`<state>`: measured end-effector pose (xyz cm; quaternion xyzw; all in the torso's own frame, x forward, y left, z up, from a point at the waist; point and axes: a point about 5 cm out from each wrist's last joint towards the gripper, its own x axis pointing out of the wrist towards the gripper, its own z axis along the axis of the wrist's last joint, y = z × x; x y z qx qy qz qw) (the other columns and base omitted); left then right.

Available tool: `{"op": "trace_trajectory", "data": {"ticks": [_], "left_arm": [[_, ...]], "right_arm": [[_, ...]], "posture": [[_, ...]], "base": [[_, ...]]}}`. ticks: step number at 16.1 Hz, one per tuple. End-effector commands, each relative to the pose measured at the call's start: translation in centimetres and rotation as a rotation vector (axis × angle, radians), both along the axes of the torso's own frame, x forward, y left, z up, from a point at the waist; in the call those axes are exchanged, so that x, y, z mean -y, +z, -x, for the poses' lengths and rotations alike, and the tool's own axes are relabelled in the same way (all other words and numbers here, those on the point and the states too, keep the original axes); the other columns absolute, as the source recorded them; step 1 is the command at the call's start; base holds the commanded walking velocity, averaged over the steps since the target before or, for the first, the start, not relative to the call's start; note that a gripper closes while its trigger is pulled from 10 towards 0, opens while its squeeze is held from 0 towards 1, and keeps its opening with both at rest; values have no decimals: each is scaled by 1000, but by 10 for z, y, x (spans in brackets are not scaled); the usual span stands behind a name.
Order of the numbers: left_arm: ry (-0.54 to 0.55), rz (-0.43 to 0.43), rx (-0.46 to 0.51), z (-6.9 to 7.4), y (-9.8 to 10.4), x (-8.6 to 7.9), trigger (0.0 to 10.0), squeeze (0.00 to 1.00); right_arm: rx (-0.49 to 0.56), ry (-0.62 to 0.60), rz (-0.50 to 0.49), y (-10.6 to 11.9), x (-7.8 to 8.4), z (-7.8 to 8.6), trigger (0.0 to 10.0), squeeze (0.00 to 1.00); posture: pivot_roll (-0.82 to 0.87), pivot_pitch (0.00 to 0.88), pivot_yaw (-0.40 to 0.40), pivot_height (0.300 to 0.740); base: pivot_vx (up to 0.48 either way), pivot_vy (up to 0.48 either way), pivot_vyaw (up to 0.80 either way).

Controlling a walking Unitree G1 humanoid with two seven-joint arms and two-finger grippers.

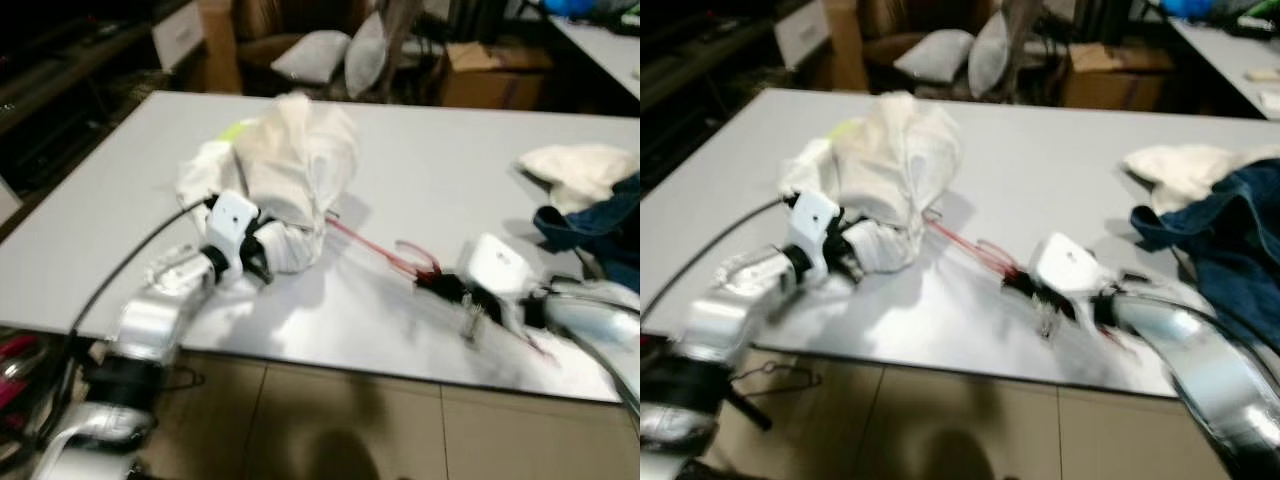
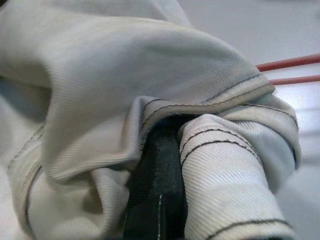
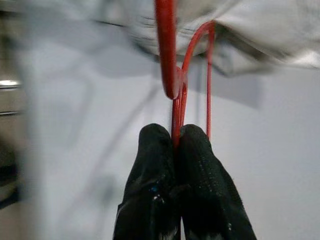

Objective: Hang hanger

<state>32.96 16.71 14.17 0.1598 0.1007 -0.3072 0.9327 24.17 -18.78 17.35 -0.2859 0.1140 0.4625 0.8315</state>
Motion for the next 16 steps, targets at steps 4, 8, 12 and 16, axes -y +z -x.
{"op": "trace_trajectory", "data": {"ticks": [4, 8, 12, 16], "left_arm": [[114, -142, -72, -7, -10, -28, 10000, 408], [35, -26, -80, -6, 18, -37, 10000, 1000], [-302, -62, -159, 25, 39, -45, 10000, 1000], [-405, -108, -275, 49, 61, -67, 10000, 1000]], "right_arm": [[-97, 15, 15, 25, 25, 33, 10000, 0], [-130, -52, -26, 40, 44, 52, 10000, 0], [-64, -159, -175, 55, 54, 51, 10000, 0], [-105, -229, -282, 39, 42, 51, 10000, 0]], "posture": [[-79, 0, 60, 740], [-88, 0, 77, 740], [-82, 0, 74, 740], [-72, 0, 67, 740]], "base": [[0, 0, 0], [0, 0, 0], [0, 0, 0], [0, 0, 0]]}}
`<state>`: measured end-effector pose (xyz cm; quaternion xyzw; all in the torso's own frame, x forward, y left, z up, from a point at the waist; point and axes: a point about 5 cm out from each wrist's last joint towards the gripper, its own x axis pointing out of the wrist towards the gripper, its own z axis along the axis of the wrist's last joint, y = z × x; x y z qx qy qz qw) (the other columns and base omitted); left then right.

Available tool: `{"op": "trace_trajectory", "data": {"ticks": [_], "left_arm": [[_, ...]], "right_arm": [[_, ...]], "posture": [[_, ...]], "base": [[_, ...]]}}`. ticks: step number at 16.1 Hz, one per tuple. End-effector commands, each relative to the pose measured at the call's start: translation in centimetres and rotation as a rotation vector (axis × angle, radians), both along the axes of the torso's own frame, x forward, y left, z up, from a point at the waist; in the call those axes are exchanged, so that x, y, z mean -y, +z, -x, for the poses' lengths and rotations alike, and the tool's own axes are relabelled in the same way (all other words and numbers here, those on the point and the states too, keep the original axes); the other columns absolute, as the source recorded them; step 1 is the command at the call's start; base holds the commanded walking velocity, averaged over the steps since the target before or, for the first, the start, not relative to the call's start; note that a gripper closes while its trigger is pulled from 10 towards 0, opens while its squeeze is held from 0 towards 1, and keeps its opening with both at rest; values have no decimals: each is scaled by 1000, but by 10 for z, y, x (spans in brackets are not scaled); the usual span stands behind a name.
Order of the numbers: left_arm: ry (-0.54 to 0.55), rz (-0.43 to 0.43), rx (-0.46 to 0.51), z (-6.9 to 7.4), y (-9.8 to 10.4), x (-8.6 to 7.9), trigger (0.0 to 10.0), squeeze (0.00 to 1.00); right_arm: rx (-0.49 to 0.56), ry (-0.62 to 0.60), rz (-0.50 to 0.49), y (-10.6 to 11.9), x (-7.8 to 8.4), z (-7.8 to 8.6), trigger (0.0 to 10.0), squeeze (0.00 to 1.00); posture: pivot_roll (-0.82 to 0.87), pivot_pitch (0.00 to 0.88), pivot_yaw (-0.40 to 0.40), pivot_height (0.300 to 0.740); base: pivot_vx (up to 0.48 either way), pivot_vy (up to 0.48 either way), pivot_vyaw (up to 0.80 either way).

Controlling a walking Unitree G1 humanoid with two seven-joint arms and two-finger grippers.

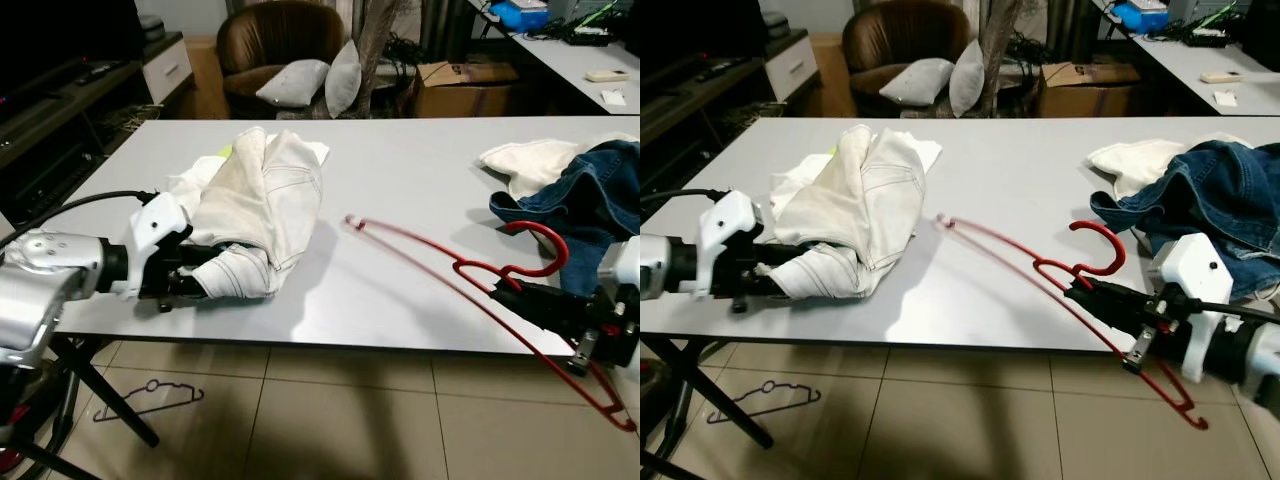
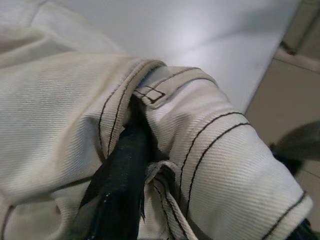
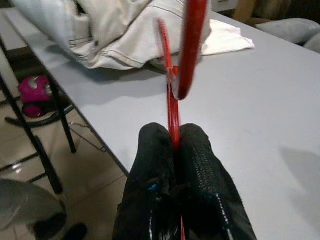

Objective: Hang hanger

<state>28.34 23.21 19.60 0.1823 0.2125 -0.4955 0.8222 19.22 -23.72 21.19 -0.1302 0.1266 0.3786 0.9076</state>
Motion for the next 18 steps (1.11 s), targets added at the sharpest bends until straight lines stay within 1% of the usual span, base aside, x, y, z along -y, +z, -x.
{"op": "trace_trajectory", "data": {"ticks": [1, 2, 3, 4, 5, 6, 8, 9, 10, 11, 12, 13, 14, 15, 16, 17, 18], "left_arm": [[-14, -26, -21, 5, 2, -6, 10000, 1000], [-11, -81, -16, 5, -4, -9, 10000, 1000], [1, -114, -15, 4, -7, -11, 10000, 1000], [3, -180, 6, 2, -12, -14, 10000, 1000], [30, -237, 46, -2, -18, -16, 10000, 1000], [67, -228, 55, -4, -22, -16, 10000, 1000], [67, -231, 38, -1, -24, -19, 10000, 1000], [76, -251, 44, 1, -23, -26, 10000, 1000], [114, -214, 101, -4, -15, -33, 10000, 1000], [144, -154, 168, -9, -6, -34, 10000, 1000], [195, -270, 286, -18, 2, -47, 10000, 1000], [206, -309, 312, -19, 3, -50, 10000, 1000], [231, -371, 386, -25, 8, -56, 10000, 1000], [301, -408, 470, -34, 16, -62, 10000, 1000], [368, -414, 524, -41, 21, -68, 10000, 1000], [385, -412, 536, -43, 22, -69, 10000, 1000], [382, -424, 585, -47, 24, -68, 10000, 592]], "right_arm": [[-9, 15, -28, -4, -13, 3, 10000, 0], [5, -6, -49, -5, -16, 2, 10000, 0], [13, -23, -59, -5, -17, 1, 10000, 0], [30, -61, -64, -6, -18, -2, 10000, 0], [53, -107, -80, -6, -19, -6, 10000, 0], [76, -140, -128, -6, -23, -9, 10000, 0], [97, -155, -159, -4, -26, -11, 10000, 0], [132, -176, -197, -1, -29, -16, 10000, 0], [165, -209, -252, 4, -32, -25, 10000, 0], [179, -222, -286, 6, -35, -32, 10000, 0], [185, -161, -283, 8, -48, -45, 10000, 0], [187, -141, -279, 8, -52, -49, 10000, 0], [190, -115, -282, 10, -62, -61, 10000, 0], [192, -99, -291, 12, -71, -79, 10000, 0], [193, -73, -285, 12, -80, -95, 10000, 0], [193, -63, -281, 13, -83, -100, 10000, 0], [210, -60, -187, 8, -89, -116, 10000, 0]], "posture": [[-72, 0, 70, 740], [-72, 0, 70, 740], [-73, 0, 74, 740], [-77, 0, 79, 740], [-79, 0, 81, 740], [-85, 0, 89, 740], [-83, 0, 93, 740], [-83, 0, 93, 740], [-62, 0, 82, 740], [-59, 0, 82, 740], [-55, 0, 84, 740], [-54, 0, 84, 740], [-50, 0, 84, 740], [-51, 0, 88, 740], [-53, 0, 90, 740], [-54, 0, 91, 740], [-55, 0, 92, 740]], "base": [[0, 0, 0], [0, 0, 0], [0, 0, 0], [0, 0, 0], [0, 0, 0], [0, 0, 0], [0, 0, 0], [0, 0, 0], [0, 0, 0], [0, 0, 0], [0, 0, 0], [0, 0, 0], [0, 0, 0], [0, 0, 0], [0, 0, 0], [0, 0, 0], [0, 0, 0]]}}
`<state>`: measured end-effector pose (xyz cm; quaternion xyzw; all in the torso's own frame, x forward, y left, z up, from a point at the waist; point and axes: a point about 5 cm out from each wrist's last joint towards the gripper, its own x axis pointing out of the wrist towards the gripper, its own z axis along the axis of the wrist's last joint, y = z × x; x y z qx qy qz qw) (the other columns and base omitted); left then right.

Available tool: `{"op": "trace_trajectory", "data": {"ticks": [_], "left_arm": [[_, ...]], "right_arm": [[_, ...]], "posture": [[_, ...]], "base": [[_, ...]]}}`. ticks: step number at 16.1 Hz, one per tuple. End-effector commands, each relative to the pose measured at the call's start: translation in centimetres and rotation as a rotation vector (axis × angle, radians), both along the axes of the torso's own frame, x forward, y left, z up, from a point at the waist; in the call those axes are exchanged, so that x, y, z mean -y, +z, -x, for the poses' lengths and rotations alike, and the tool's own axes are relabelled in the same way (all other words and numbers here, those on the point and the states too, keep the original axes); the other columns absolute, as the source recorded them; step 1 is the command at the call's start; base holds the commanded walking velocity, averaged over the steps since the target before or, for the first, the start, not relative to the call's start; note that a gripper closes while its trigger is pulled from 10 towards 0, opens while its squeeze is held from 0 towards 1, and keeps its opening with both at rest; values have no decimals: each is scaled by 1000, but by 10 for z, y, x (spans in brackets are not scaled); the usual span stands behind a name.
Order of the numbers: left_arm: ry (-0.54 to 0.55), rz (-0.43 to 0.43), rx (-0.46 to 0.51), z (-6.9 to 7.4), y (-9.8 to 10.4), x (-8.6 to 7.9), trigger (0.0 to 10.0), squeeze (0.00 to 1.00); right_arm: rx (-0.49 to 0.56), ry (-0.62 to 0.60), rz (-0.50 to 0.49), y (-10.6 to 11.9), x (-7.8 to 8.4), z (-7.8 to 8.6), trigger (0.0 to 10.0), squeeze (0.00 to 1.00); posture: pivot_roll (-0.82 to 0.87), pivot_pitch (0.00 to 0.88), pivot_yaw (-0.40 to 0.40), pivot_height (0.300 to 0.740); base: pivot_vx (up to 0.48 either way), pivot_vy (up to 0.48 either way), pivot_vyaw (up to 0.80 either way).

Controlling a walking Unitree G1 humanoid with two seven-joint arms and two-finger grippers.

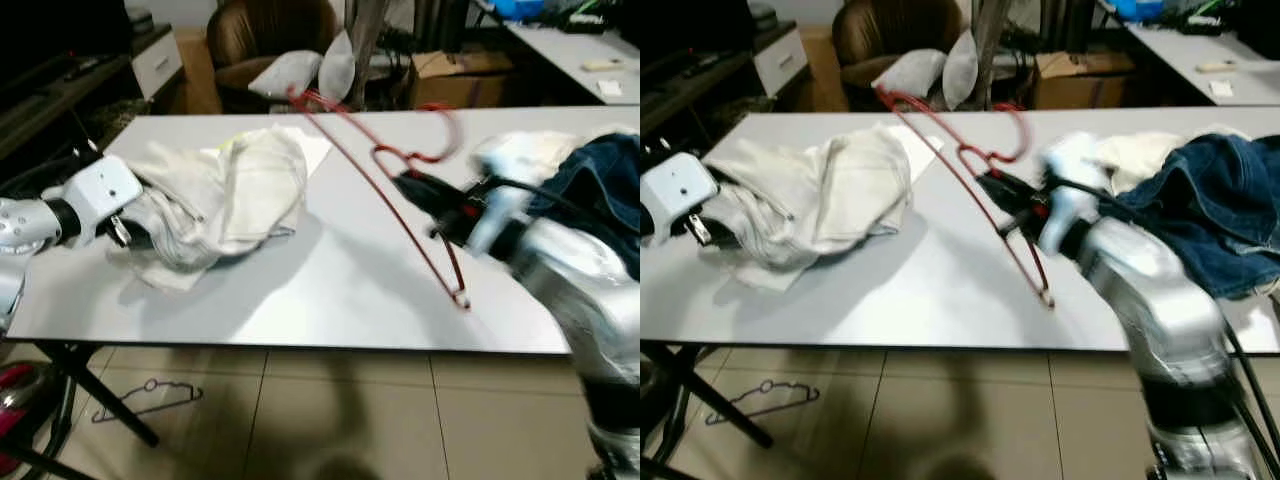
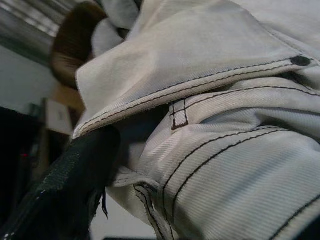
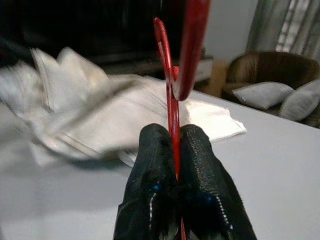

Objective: Hang hanger

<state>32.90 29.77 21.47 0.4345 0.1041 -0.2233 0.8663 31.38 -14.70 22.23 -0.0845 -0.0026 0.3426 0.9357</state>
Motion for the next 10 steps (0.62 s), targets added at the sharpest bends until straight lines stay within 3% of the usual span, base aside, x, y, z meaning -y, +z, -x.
{"op": "trace_trajectory", "data": {"ticks": [1, 2, 3, 5, 7, 10], "left_arm": [[-83, 17, 19, -2, 1, 12, 10000, 208], [-224, 139, -141, 6, -15, 33, 10000, 271], [-261, 154, -247, 12, -27, 39, 10000, 1000], [-387, 191, -487, 36, -54, 59, 10000, 1000], [-446, 259, -537, 42, -57, 79, 10000, 1000], [-511, 270, -580, 49, -61, 101, 10000, 1000]], "right_arm": [[25, -8, 92, -6, -6, -14, 10000, 0], [44, -32, 67, -1, -15, -31, 10000, 0], [61, -39, 75, 1, -19, -36, 10000, 0], [67, 27, 72, -2, -34, -35, 10000, 0], [61, 72, 92, -12, -43, -34, 10000, 0], [81, 187, 158, -27, -61, -28, 10000, 0]], "posture": [[-52, 0, 90, 740], [-52, 0, 90, 740], [-33, 0, 74, 740], [-38, 0, 75, 740], [-37, 0, 72, 740], [-17, 0, 64, 740]], "base": [[0, 0, 0], [0, 0, 0], [0, 0, 0], [0, 0, 0], [0, 0, 0], [0, 0, 0]]}}
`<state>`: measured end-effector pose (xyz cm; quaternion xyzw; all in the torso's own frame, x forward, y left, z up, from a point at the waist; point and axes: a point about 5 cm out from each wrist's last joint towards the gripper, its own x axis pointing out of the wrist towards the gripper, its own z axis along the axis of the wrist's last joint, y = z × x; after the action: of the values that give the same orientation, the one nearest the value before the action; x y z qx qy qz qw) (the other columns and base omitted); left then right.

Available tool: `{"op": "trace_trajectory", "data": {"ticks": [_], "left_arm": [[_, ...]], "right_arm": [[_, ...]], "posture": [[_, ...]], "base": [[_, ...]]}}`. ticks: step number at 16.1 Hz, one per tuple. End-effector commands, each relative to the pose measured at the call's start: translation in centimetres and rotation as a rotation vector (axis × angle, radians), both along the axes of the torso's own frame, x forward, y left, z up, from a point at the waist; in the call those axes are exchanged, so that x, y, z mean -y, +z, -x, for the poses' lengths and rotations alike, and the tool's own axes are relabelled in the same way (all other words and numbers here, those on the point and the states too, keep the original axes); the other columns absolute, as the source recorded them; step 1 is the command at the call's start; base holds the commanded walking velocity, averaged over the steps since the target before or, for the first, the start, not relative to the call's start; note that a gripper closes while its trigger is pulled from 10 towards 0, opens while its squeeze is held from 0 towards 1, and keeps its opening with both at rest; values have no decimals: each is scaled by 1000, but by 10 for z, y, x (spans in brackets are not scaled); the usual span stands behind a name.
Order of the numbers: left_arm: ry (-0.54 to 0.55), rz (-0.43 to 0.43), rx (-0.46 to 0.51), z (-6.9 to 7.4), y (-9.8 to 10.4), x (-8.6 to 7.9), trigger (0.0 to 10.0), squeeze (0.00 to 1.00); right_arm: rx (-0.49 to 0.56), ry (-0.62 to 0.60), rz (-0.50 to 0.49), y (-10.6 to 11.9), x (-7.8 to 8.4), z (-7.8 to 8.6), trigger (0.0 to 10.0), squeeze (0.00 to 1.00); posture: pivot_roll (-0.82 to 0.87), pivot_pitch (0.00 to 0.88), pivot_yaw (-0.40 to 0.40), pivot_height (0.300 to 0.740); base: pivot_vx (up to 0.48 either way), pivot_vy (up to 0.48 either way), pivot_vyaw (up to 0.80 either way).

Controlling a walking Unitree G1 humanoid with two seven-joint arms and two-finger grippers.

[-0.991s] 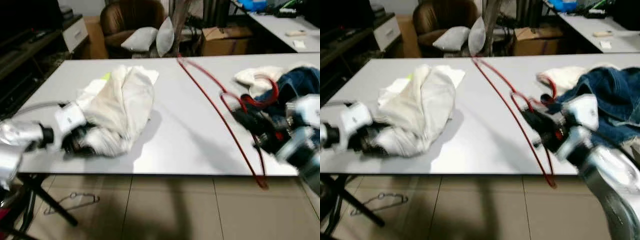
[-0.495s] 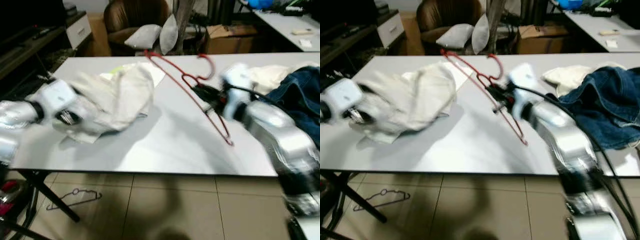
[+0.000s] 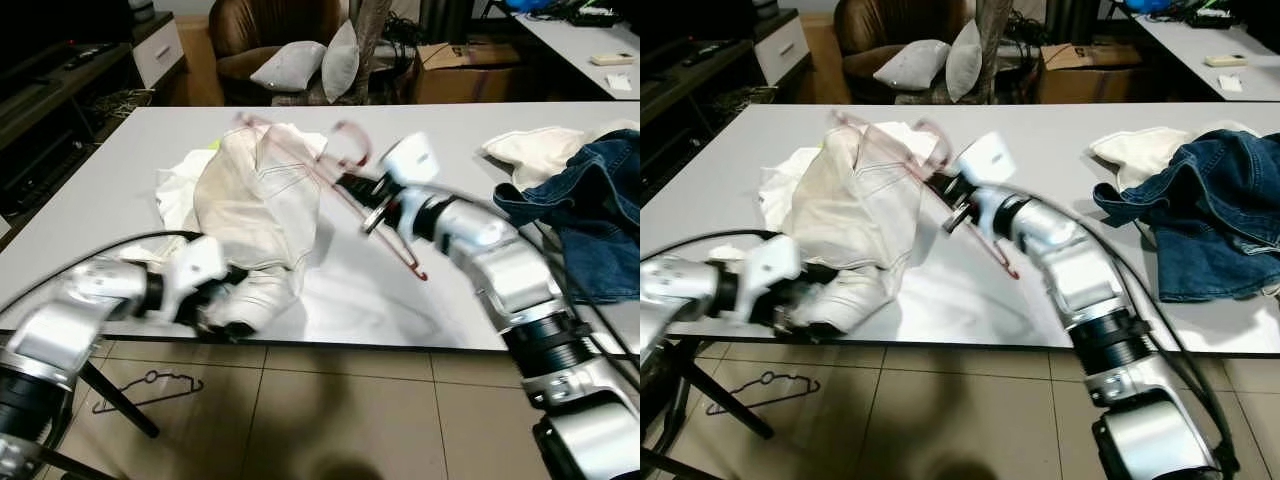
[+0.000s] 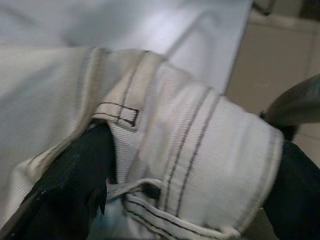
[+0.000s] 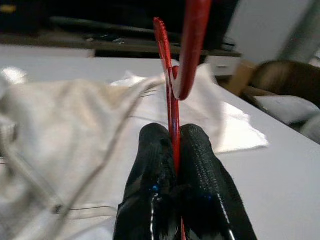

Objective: Hang hanger

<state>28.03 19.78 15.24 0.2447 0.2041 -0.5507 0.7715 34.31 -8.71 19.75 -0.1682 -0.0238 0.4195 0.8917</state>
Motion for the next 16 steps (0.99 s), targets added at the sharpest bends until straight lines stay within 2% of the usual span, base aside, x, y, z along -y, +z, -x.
{"op": "trace_trajectory", "data": {"ticks": [1, 3, 5, 6, 7, 8, 10, 11, 12, 13, 14, 15, 16], "left_arm": [[-12, 0, -41, 9, 3, 2, 10000, 1000], [10, -23, -73, 19, 3, -5, 10000, 1000], [37, 3, -110, 31, 14, -18, 10000, 1000], [36, 64, -110, 35, 27, -26, 10000, 1000], [39, 82, -103, 37, 33, -29, 10000, 1000], [57, 125, -81, 37, 51, -38, 10000, 1000], [79, 179, -60, 36, 64, -45, 10000, 1000], [95, 253, -39, 32, 75, -50, 10000, 1000], [131, 343, 23, 24, 87, -55, 10000, 1000], [188, 396, 107, 11, 92, -57, 10000, 1000], [261, 424, 206, -7, 94, -51, 10000, 1000], [346, 422, 259, -24, 91, -46, 10000, 1000], [392, 416, 281, -33, 87, -42, 10000, 1000]], "right_arm": [[31, 45, 46, -5, -7, 1, 10000, 0], [48, 77, 88, -9, -11, 3, 10000, 0], [9, 102, 176, -27, -13, 3, 10000, 0], [-55, 78, 245, -46, -10, 1, 10000, 0], [-83, 66, 267, -53, -8, 0, 10000, 0], [-158, 27, 305, -70, -2, -1, 10000, 0], [-189, -5, 323, -77, 3, -2, 10000, 0], [-207, -40, 329, -80, 9, -4, 10000, 0], [-210, -77, 327, -81, 14, -7, 10000, 0], [-199, -88, 311, -79, 15, -8, 10000, 0], [-152, -70, 268, -70, 15, -9, 10000, 0], [-110, -36, 191, -59, 13, -6, 10000, 0], [-84, -13, 143, -50, 12, -3, 10000, 0]], "posture": [[-6, 0, 65, 740], [-2, 0, 64, 740], [-2, 0, 64, 740], [27, 0, 46, 740], [27, 0, 46, 740], [37, 0, 39, 740], [37, 0, 39, 740], [37, 0, 39, 740], [35, 0, 43, 740], [35, 0, 40, 740], [32, 0, 41, 740], [29, 0, 41, 740], [24, 0, 44, 740]], "base": [[0, 0, 0], [0, 0, 0], [0, 0, 0], [0, 0, 0], [0, 0, 0], [0, 0, 0], [0, 0, 0], [0, 0, 0], [0, 0, 0], [0, 0, 0], [0, 0, 0], [0, 0, 0], [0, 0, 0]]}}
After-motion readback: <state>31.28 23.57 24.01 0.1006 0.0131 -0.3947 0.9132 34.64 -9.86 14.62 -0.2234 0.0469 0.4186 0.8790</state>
